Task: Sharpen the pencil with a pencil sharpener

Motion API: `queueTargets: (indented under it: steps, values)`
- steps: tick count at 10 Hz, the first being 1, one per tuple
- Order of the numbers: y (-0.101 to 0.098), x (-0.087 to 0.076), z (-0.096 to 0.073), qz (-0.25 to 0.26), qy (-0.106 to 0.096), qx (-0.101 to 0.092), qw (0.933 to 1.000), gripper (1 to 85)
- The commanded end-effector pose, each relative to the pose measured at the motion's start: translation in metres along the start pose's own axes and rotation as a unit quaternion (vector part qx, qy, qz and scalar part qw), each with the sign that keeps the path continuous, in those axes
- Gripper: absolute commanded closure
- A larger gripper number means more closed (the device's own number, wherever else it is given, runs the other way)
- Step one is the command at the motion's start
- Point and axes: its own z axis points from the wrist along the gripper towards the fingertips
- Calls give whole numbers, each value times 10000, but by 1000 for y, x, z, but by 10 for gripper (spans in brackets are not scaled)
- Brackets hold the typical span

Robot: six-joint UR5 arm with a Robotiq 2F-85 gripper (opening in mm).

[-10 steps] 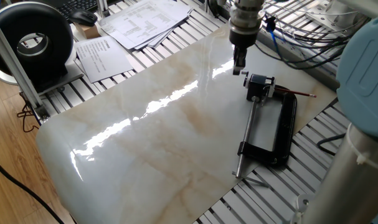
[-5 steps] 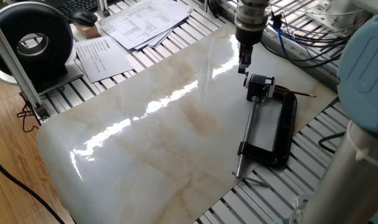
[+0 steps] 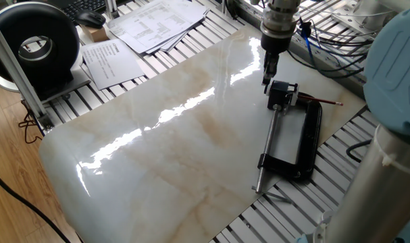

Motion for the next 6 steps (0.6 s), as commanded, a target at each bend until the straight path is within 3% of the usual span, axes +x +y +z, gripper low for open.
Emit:
queueTargets:
  steps: [1, 4, 6]
  values:
    - [6, -23, 10, 103, -145, -100, 9998, 847]
    - [16, -36, 16, 188, -159, -70, 9997, 847]
    - [9, -31, 4, 113, -41, 43, 9999, 847]
